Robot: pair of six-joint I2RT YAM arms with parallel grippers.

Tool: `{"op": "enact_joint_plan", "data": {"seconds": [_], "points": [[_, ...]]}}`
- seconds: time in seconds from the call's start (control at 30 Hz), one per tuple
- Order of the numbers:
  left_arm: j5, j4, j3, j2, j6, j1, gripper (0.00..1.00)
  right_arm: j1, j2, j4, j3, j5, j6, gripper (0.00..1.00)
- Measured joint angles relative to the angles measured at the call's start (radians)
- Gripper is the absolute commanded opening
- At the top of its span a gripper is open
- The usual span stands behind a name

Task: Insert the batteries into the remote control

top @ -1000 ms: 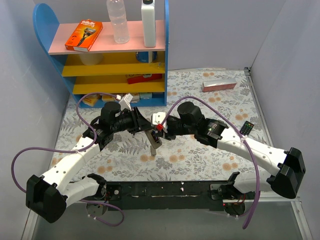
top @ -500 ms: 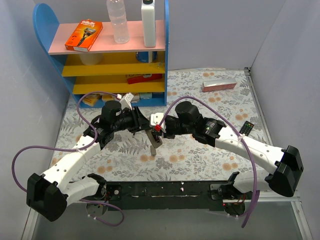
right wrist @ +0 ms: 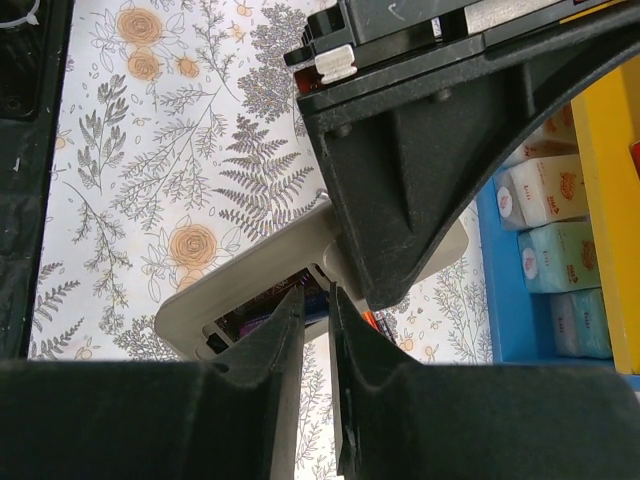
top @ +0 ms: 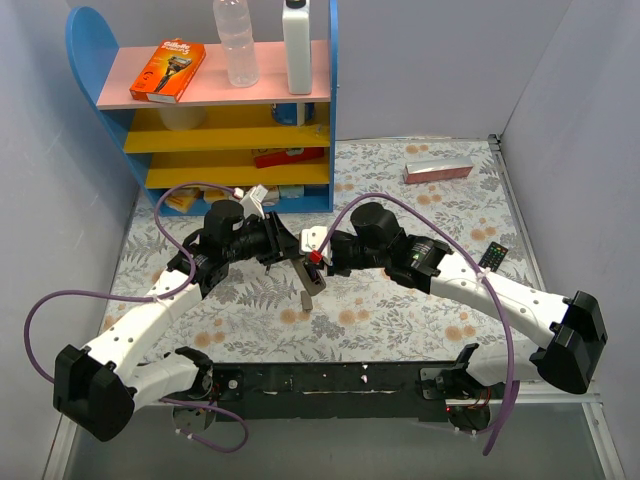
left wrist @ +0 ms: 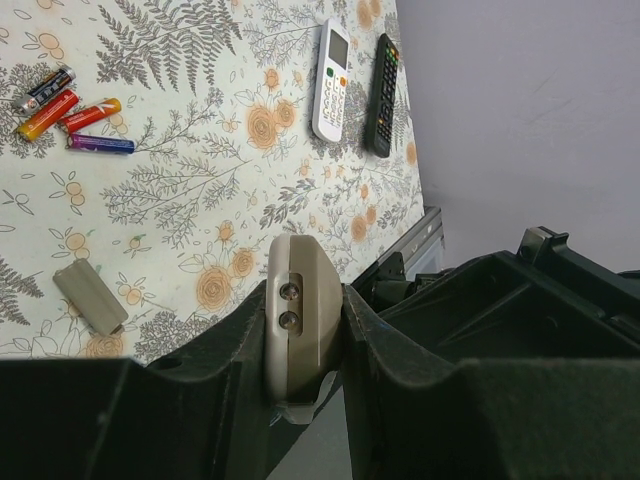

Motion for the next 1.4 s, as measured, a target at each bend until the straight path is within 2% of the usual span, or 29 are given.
{"op": "enact_joint_plan", "data": {"seconds": [0.77,1.3,1.4], "points": [[0.009,0.011,0.000,0.000,-0.075,0.011,0.00,0.022,-0.023,0.043,-0.040,0.036,-0.024,0.22],[-0.011,0.051,-0.019,-0.008,-0.071,0.031,0.00,0.043,-0.040,0.059,-0.103,0.100,0.005,0.29],[-0.011,0.087,-0.050,-0.030,-0.050,0.031,0.00,0.049,-0.045,0.089,-0.118,0.130,0.071,0.35]]}}
